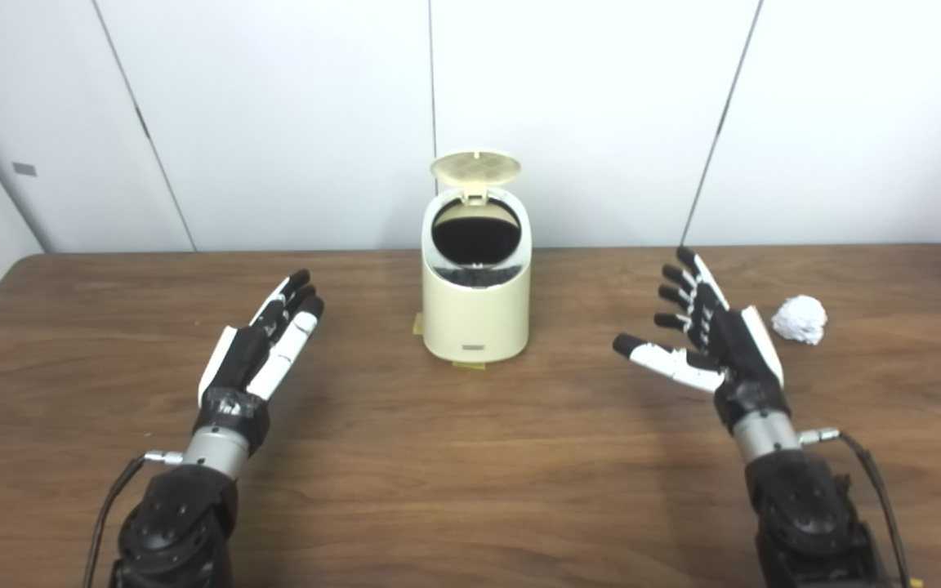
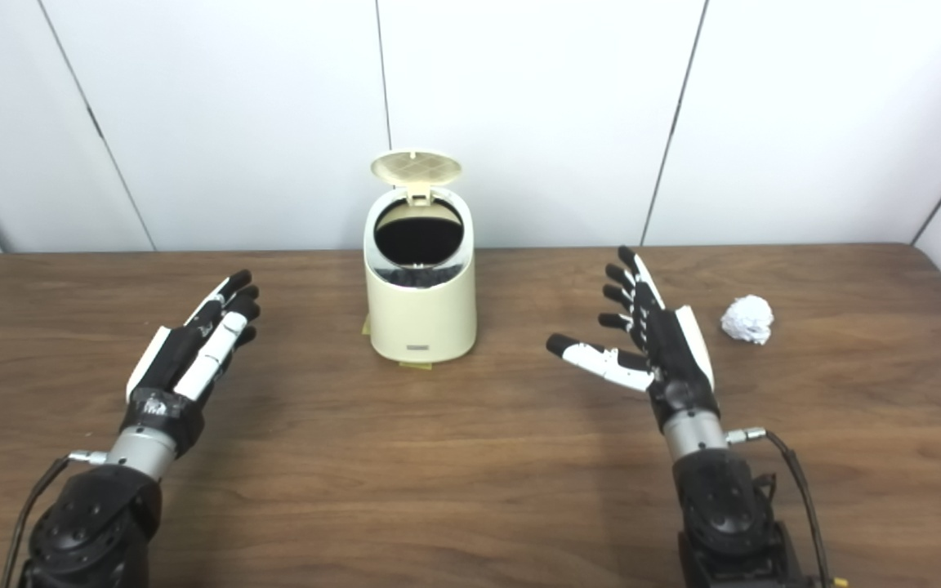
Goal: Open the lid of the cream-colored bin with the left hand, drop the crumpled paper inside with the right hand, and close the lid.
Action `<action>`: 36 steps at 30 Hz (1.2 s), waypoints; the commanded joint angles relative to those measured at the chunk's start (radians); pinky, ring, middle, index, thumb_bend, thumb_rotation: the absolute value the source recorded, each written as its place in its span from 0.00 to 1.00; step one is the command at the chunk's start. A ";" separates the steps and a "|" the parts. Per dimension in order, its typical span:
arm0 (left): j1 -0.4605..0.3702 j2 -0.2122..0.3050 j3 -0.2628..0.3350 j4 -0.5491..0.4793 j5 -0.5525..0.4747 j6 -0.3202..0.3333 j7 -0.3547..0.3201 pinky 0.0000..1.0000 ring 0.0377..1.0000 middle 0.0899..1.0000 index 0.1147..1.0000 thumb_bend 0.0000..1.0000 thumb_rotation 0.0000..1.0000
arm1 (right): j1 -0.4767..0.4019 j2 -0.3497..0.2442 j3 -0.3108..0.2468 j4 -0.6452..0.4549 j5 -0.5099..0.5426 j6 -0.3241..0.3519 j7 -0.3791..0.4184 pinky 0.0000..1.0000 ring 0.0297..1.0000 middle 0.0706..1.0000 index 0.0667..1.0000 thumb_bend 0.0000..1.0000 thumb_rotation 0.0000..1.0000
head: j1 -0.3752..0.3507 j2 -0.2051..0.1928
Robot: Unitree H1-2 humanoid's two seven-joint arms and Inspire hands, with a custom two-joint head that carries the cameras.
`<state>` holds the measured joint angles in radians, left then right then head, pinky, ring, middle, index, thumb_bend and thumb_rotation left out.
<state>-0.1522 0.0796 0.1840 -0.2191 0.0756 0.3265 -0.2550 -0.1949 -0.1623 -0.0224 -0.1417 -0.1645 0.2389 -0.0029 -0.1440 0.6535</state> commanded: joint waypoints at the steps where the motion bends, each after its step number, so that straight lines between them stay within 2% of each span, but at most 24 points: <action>1: 0.007 -0.010 -0.008 -0.022 -0.040 -0.049 0.026 1.00 1.00 0.99 1.00 0.58 0.80 | -0.043 -0.047 -0.013 -0.043 -0.026 0.008 0.006 0.72 0.89 0.92 0.95 0.80 0.24 | -0.028 0.002; 4: 0.033 -0.019 -0.017 0.007 -0.074 -0.085 0.044 1.00 1.00 1.00 1.00 0.56 0.80 | -0.057 -0.104 -0.019 -0.036 -0.063 0.010 0.007 0.70 0.88 0.91 0.93 0.81 0.24 | -0.062 0.003; 8: 0.047 -0.027 -0.039 0.037 -0.081 -0.115 0.077 1.00 1.00 1.00 1.00 0.57 0.78 | -0.078 -0.152 -0.045 -0.037 -0.085 0.056 0.002 0.68 0.85 0.90 0.92 0.85 0.24 | -0.117 0.005; 12: 0.051 -0.030 -0.058 0.064 -0.088 -0.142 0.101 1.00 1.00 1.00 1.00 0.58 0.77 | -0.094 -0.232 -0.048 -0.041 -0.152 0.042 0.005 0.66 0.81 0.87 0.89 0.85 0.21 | -0.175 0.005; 15: 0.057 -0.025 -0.070 0.073 -0.101 -0.150 0.104 1.00 1.00 1.00 1.00 0.58 0.76 | -0.104 -0.271 -0.045 -0.060 -0.205 0.079 0.011 0.66 0.78 0.85 0.84 0.86 0.21 | -0.210 0.006; 19: 0.063 -0.009 -0.088 0.082 -0.110 -0.156 0.096 1.00 1.00 1.00 1.00 0.59 0.76 | -0.122 -0.314 -0.055 -0.101 -0.249 0.192 0.045 0.64 0.76 0.83 0.81 0.85 0.19 | -0.237 0.005; 21: 0.066 -0.001 -0.095 0.081 -0.116 -0.159 0.094 1.00 1.00 1.00 1.00 0.60 0.75 | -0.130 -0.323 -0.062 -0.111 -0.267 0.222 0.053 0.65 0.76 0.81 0.80 0.85 0.13 | -0.255 0.004; 23: 0.071 0.005 -0.099 0.082 -0.124 -0.166 0.092 1.00 1.00 1.00 1.00 0.60 0.74 | -0.137 -0.337 -0.067 -0.112 -0.284 0.226 0.056 0.65 0.76 0.81 0.78 0.86 0.09 | -0.264 0.004; 28: 0.081 0.025 -0.107 0.067 -0.135 -0.148 0.087 1.00 1.00 1.00 1.00 0.59 0.72 | -0.160 -0.370 -0.090 -0.091 -0.363 0.230 0.117 0.67 0.78 0.80 0.77 0.86 0.09 | -0.278 0.008; 31: 0.083 0.036 -0.112 0.056 -0.138 -0.134 0.087 1.00 1.00 1.00 1.00 0.59 0.72 | -0.182 -0.405 -0.092 -0.006 -0.346 0.217 0.124 0.64 0.76 0.80 0.76 0.87 0.11 | -0.285 0.009; 36: 0.082 0.044 -0.116 0.039 -0.149 -0.112 0.088 1.00 1.00 1.00 1.00 0.58 0.71 | -0.218 -0.437 -0.061 0.107 -0.340 0.194 0.134 0.70 0.78 0.80 0.77 0.87 0.06 | -0.286 0.008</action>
<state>-0.0518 0.1136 0.0730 -0.1454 -0.0667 0.2128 -0.1672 -0.3530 -0.5587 -0.0809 -0.0299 -0.5018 0.4630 0.1339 -0.4295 0.6611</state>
